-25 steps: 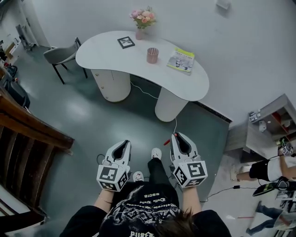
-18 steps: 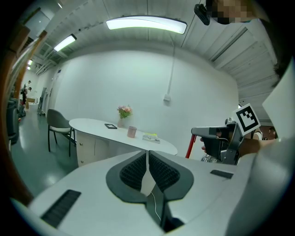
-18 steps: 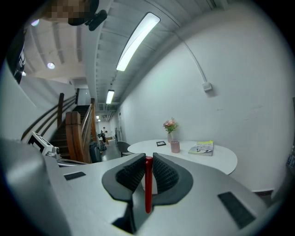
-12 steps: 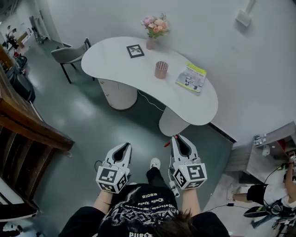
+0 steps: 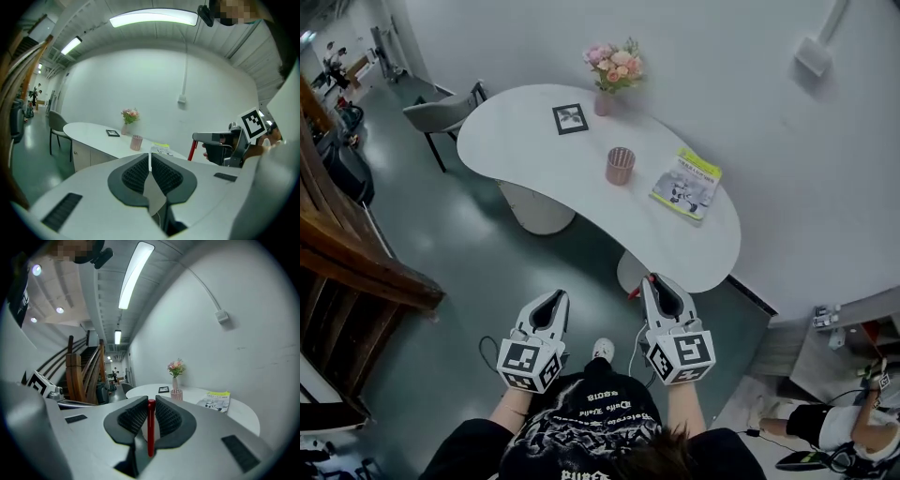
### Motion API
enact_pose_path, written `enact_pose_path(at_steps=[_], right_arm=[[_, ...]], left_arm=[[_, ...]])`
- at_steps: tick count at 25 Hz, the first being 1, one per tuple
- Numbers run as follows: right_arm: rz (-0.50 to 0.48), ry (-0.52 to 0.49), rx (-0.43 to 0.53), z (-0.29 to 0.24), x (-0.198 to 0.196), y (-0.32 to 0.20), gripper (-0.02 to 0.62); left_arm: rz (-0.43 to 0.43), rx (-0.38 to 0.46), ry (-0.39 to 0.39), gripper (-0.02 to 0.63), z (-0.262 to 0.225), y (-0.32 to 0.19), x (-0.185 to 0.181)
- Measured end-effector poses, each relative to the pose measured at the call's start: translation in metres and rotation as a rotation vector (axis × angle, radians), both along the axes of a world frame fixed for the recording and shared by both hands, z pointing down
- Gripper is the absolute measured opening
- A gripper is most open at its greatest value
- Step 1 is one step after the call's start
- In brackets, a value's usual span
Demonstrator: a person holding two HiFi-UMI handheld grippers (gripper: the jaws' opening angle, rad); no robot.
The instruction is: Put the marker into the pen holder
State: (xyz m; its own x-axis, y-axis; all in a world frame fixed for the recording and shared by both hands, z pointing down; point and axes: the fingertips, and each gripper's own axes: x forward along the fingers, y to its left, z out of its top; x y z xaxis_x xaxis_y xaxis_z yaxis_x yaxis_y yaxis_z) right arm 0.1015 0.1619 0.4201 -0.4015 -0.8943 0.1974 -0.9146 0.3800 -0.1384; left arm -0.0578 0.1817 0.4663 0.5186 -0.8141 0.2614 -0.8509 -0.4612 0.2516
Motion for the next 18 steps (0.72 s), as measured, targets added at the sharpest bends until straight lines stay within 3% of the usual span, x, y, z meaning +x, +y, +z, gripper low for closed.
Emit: enact_pose_path(at_steps=[10,18], right_arm=[[-0.085,0.024,-0.008,0.021,0.031,-0.048,0.071],[-0.09,-0.017,0.009,0.012,0.045,-0.061,0.071]], left_arm=[[-0.028,0.015,-0.009,0.035,0.006,-0.046,0.055],[-0.023,-0.011,-0.021,0.035,0.011,-0.056,0.071]])
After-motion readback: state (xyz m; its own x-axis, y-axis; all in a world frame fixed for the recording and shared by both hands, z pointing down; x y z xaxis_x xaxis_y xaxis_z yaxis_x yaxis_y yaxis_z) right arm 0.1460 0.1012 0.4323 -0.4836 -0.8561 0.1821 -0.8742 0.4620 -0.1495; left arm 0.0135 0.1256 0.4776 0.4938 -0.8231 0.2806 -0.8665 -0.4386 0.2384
